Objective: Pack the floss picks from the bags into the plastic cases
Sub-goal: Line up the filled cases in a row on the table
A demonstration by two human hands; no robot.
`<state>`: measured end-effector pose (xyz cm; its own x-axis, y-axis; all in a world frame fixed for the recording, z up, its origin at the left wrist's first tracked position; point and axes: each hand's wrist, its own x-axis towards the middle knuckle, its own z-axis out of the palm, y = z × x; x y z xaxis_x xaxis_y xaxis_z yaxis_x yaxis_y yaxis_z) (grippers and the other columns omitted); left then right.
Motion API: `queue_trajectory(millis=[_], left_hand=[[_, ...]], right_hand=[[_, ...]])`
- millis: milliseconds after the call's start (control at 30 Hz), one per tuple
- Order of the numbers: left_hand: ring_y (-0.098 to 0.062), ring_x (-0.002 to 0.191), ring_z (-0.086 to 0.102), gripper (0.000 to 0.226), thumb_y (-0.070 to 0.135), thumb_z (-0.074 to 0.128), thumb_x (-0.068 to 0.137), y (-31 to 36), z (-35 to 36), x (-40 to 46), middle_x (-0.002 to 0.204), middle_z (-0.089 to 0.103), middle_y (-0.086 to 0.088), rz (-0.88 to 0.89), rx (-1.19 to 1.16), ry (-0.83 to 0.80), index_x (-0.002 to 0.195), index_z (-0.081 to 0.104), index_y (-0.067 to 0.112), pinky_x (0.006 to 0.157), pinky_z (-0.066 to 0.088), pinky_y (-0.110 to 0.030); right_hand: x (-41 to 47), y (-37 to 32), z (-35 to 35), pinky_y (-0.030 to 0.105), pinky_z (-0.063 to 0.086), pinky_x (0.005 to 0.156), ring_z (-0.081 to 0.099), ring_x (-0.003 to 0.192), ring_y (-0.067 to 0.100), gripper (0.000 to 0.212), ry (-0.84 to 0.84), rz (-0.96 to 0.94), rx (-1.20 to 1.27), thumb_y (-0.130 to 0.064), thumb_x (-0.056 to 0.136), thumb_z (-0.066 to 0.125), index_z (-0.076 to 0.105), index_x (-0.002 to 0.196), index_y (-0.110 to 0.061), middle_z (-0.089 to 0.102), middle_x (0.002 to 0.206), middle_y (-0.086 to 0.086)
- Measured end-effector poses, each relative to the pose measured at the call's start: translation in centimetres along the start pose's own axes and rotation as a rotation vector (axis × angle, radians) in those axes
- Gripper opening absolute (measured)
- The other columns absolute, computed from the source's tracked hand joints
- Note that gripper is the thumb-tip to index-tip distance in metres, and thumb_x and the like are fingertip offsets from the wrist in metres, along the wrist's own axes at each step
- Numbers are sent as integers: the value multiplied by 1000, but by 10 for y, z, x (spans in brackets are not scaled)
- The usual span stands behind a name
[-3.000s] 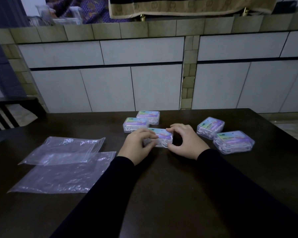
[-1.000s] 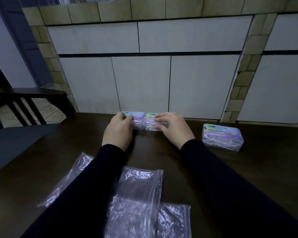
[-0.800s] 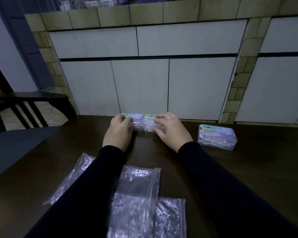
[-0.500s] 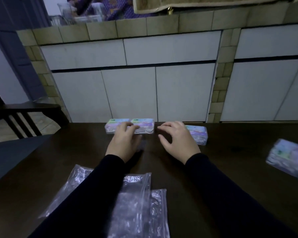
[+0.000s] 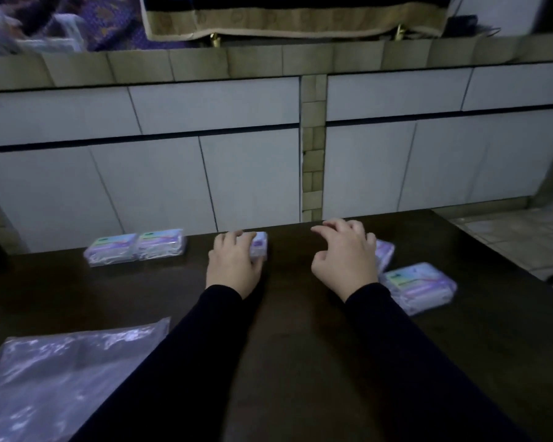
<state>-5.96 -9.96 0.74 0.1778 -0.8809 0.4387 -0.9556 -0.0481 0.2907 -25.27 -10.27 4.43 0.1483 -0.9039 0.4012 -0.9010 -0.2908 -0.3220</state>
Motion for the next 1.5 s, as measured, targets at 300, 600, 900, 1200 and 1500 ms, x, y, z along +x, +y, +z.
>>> queue_trajectory(millis=[300,600,900,1200,1500], left_hand=[[-31,134,28,43,31,51,92,11,20,-5,142,42,-7,-108,36,-7,134,49,23,100,38,-50],[-29,117,40,32,25,46,96,12,11,-3,131,46,-6,-56,156,-36,128,50,25,89,40,-43],[-30,117,46,33,20,46,96,-6,-16,17,128,45,-10,-73,247,-245,129,48,20,89,43,-37],[-21,133,33,44,36,47,96,-57,-11,21,143,40,-2,-64,79,-146,140,43,29,106,37,-38],[-27,144,11,58,52,45,93,-68,11,23,155,24,-3,-112,93,-92,146,29,34,109,31,-48]], right_hand=[[0,8,3,58,23,113,27,136,43,61,-298,315,-145,-29,85,61,39,141,-21,35,146,12],[1,-2,15,45,32,105,30,134,29,54,-218,68,-139,-19,87,62,46,139,-22,36,148,6],[20,-19,52,41,24,113,32,135,29,53,-218,-31,-170,-17,93,56,40,144,-17,38,149,7],[50,-71,90,40,20,115,28,138,30,50,-177,-197,-88,-8,95,47,38,144,-14,39,148,8],[69,-90,103,46,15,115,24,140,28,52,-192,-198,-56,-7,96,41,36,146,-20,36,150,4]])
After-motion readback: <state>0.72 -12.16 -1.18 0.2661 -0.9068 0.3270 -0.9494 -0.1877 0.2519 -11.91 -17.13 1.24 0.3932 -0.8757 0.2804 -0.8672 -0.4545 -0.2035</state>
